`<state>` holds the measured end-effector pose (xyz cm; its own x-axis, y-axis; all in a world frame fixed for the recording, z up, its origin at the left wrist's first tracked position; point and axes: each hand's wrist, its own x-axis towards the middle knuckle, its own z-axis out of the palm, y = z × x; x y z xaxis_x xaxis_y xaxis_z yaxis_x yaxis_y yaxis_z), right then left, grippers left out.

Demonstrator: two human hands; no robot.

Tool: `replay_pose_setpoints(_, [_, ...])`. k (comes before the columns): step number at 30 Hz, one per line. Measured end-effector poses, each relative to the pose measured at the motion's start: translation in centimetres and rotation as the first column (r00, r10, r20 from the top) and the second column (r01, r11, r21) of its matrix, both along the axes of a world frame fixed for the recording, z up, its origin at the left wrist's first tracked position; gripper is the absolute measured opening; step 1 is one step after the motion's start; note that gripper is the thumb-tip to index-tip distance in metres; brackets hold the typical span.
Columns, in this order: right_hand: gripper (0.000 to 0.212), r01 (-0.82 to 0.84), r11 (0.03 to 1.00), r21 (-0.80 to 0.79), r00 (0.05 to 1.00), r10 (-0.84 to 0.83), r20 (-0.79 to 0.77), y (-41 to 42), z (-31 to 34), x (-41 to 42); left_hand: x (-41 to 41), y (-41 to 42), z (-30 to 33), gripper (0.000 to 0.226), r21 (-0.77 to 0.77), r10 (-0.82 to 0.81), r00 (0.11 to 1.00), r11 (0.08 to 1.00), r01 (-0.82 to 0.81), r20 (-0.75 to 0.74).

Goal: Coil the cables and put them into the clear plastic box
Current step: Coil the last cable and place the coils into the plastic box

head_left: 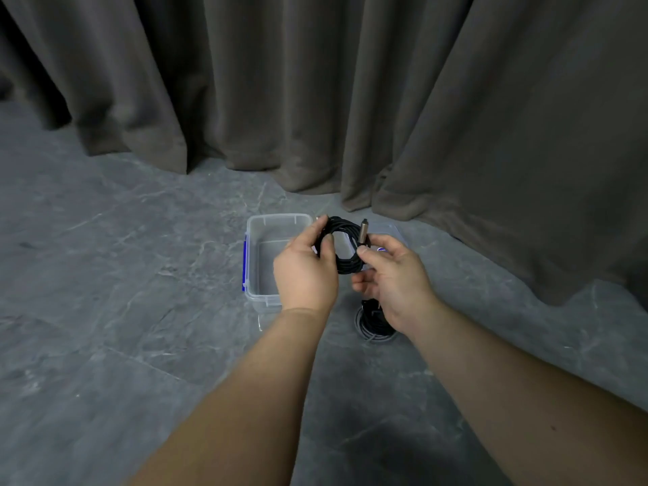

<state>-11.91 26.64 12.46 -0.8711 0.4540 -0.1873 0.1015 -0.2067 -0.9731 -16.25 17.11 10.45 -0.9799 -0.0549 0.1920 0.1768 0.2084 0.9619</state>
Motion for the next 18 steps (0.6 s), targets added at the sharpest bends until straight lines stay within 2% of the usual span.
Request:
replay_pose_setpoints(5, [0.015, -0.071, 0.991, 0.111, 0.993, 0.06, 0.097, 0.8, 1.0, -0.7, -0.5, 0.5, -0.3, 0.03, 0.025, 0.032, 0.999, 0.999, -0.033, 0.04])
replay_pose_setpoints(7, [0.014, -0.097, 0.987, 0.127, 0.989, 0.082, 0.12, 2.0, 0.7, -0.3, 0.0, 1.5, -0.9, 0.031, 0.033, -0.018, 0.998, 0.999, 0.016, 0.053])
replay_pose_setpoints(10, [0.025, -0.126, 0.985, 0.119, 0.986, 0.111, 0.129, 4.3, -0.3, 0.5, 0.4, 3.2, -2.0, 0.038, 0.074, -0.14, 0.986, 0.988, 0.134, 0.092])
replay_pose_setpoints(14, [0.026, -0.128, 0.987, 0.1, 0.981, 0.111, 0.159, 7.5, -1.6, 0.2, 0.1, 5.5, -3.5, 0.05, 0.157, -0.225, 0.962, 0.967, 0.201, 0.153])
replay_pose_setpoints(18, [0.023, -0.172, 0.978, 0.115, 0.964, 0.143, 0.224, 10.1, -2.8, -0.8, -0.7, 7.3, -4.9, 0.028, 0.275, -0.24, 0.938, 0.947, 0.169, 0.249])
